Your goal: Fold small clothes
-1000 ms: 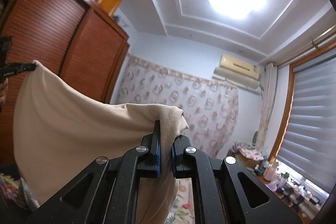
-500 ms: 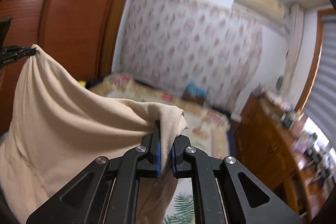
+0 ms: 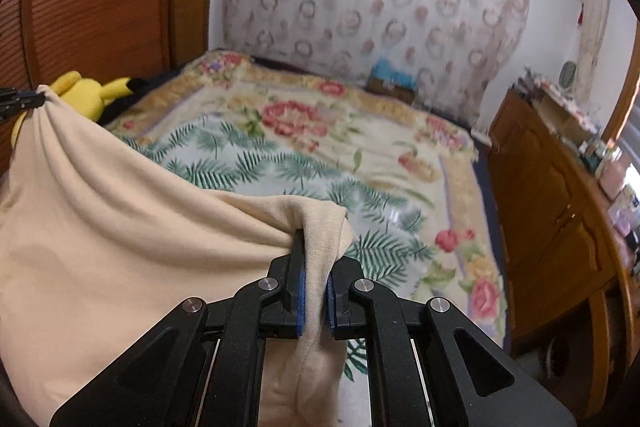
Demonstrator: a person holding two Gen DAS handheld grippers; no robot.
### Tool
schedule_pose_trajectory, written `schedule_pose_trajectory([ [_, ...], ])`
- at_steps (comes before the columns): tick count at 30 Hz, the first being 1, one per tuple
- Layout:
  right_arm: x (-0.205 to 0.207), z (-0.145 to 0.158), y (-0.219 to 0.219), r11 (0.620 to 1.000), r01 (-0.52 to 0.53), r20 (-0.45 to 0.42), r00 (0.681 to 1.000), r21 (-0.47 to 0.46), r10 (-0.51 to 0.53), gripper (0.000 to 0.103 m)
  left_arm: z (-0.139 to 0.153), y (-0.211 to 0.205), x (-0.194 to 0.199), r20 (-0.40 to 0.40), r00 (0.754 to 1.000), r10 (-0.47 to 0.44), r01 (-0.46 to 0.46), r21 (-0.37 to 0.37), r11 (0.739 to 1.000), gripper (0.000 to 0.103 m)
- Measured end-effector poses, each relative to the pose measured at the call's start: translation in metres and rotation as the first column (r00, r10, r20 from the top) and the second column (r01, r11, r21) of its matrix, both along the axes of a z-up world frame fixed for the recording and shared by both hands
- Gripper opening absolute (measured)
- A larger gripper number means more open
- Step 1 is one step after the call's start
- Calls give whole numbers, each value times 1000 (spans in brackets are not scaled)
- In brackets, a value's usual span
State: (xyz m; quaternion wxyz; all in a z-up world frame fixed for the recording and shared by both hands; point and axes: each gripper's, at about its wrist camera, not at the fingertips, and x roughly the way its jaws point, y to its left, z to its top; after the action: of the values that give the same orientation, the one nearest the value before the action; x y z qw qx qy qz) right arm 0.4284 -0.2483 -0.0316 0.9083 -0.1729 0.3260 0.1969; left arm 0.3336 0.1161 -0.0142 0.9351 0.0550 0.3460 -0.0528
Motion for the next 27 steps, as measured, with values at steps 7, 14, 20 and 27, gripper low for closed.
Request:
schedule_pose_trajectory([
  [7,12,-17,0,999,48,-68,996,-11,-49,14,1,8,-3,-45,999,-22,21,-29,999,29],
  [14,-28,8,-18,997,67,-62,996,44,-65,39,-1,7,-57,-74,996,-46,42,-61,997,53],
  [20,-83,9,-29,993,37,-133,991,108,-22,39,-18,5,-103,-131,990,-49,39,-75,996,53],
  [27,-119,-21,-36,991,59,-224,974,124,-30,39,-34,5,-135,-187,982,-20,1,-102,995,53],
])
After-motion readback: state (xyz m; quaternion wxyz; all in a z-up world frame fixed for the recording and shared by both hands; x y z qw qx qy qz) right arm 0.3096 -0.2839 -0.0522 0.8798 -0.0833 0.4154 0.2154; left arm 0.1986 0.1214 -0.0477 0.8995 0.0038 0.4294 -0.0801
